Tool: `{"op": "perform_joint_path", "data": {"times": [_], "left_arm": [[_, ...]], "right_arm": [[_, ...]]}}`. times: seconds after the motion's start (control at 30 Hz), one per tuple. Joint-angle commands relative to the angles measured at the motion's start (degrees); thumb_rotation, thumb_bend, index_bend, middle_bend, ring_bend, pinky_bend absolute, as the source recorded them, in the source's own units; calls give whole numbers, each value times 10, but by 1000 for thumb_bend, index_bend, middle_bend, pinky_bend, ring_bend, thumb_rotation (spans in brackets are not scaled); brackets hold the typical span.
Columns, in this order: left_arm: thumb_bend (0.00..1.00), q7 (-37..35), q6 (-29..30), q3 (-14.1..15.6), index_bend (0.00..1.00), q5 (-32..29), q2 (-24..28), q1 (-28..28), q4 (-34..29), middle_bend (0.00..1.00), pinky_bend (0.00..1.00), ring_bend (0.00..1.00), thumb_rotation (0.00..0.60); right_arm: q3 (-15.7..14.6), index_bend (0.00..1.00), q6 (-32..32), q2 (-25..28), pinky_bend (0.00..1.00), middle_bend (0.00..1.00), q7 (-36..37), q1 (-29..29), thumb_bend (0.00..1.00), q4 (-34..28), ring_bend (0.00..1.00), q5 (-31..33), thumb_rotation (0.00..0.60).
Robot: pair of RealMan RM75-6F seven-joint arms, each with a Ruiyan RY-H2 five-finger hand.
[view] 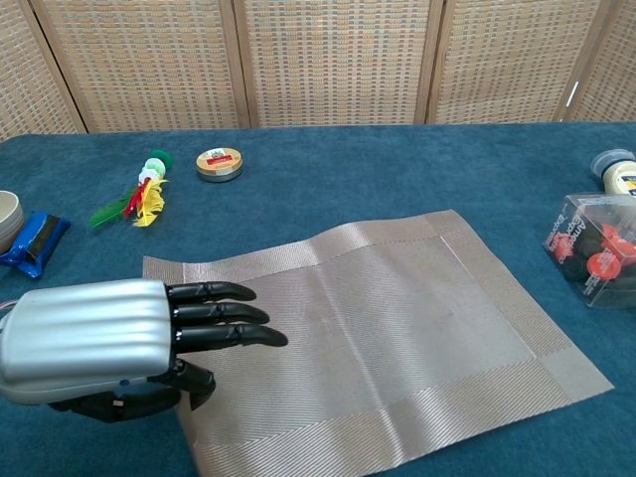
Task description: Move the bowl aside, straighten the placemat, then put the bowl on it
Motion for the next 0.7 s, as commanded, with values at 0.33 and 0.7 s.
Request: {"op": "perform_joint_path", "data": {"times": [0.33,0.7], "left_arm": [[615,0,25,-4,806,-20,2,36,86,0,0,0,600],[615,-26,43,-8,806,-16,-28,43,125,0,0,0,600]], "right_arm": [[-1,37,-3,-3,0,0,-5,1,0,-3,0,-5,600],[1,37,-2,0,0,0,-2,-1,0,-5,0,-6,600]]}}
